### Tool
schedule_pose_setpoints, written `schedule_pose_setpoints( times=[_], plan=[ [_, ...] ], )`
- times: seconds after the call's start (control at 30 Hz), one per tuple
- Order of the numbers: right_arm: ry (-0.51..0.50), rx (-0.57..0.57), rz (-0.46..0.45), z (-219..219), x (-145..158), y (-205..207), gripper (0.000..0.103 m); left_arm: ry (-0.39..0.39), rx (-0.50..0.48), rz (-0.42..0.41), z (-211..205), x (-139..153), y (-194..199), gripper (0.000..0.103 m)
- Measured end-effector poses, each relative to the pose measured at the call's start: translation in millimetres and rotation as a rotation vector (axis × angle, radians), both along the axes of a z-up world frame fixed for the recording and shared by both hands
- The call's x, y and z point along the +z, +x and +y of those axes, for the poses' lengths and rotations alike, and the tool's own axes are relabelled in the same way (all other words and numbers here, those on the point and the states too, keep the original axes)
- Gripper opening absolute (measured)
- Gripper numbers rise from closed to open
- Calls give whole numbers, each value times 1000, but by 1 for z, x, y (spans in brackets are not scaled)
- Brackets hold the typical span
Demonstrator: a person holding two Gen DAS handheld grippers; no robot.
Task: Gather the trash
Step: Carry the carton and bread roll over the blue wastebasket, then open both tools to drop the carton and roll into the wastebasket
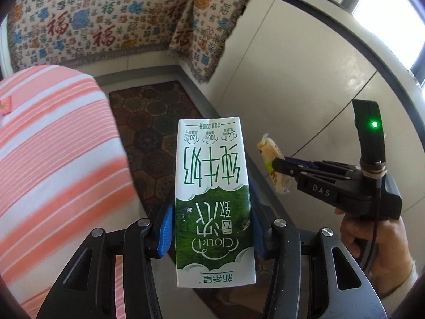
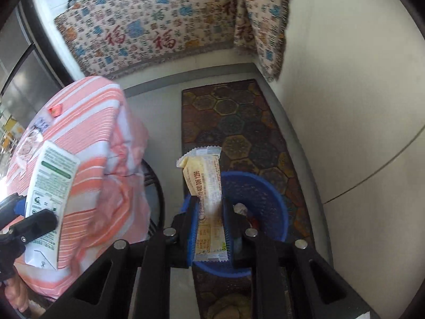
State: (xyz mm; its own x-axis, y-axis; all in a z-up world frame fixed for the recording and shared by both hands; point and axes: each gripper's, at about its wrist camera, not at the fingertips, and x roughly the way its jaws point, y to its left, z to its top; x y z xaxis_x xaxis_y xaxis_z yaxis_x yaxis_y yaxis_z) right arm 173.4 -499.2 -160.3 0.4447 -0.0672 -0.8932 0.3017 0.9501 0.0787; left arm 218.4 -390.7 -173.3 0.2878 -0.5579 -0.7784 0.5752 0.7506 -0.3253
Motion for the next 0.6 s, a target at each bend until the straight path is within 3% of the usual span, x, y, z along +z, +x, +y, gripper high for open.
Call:
schedule_pose_setpoints(
  times=[0.27, 0.5, 0.6],
  plan=[
    [114, -122, -9, -61, -47, -17, 18, 16, -5, 46, -60, -48, 24, 50],
    [194, -191, -6, -91, -69, -25, 20, 53, -25, 63, -89, -75, 30, 51],
    [199, -206, -16, -99, -70, -25, 21, 55, -36, 61, -99, -86, 31, 68]
  ],
)
